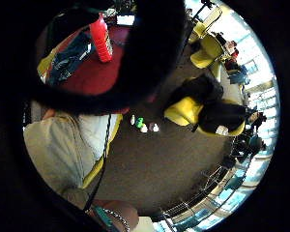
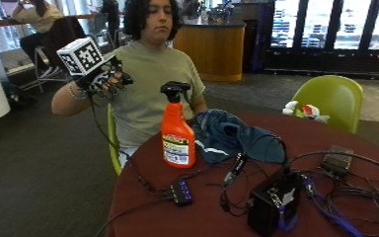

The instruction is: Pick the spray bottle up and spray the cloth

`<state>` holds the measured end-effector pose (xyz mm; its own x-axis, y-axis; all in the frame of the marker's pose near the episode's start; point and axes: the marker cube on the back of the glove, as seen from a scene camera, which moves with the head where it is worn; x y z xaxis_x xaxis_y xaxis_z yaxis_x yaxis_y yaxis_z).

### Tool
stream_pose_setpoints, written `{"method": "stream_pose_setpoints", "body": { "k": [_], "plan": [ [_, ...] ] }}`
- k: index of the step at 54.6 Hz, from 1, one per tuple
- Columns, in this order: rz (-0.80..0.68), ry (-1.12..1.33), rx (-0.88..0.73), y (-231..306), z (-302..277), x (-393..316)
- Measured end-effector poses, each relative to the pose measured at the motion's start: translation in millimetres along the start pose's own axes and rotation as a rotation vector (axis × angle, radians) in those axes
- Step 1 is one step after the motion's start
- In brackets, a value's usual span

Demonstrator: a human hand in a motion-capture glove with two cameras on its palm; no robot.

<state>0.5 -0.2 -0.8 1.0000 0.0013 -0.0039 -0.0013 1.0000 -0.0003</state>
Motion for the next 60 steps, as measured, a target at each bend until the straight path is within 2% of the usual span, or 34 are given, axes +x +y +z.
{"method": "stream_pose_setpoints", "body": {
  "k": [22, 34, 41, 54, 60],
  "plan": [
    [0.013, -0.027, 0.030, -2, 0, 4],
    [0.076, -0.428, 0.167, -36, 37, -12],
    [0.126, -0.591, 0.186, -71, 57, -12],
    [0.179, -0.765, 0.416, -136, 72, 11],
    [0.250, -0.780, 0.618, -168, 81, 21]
  ]
}}
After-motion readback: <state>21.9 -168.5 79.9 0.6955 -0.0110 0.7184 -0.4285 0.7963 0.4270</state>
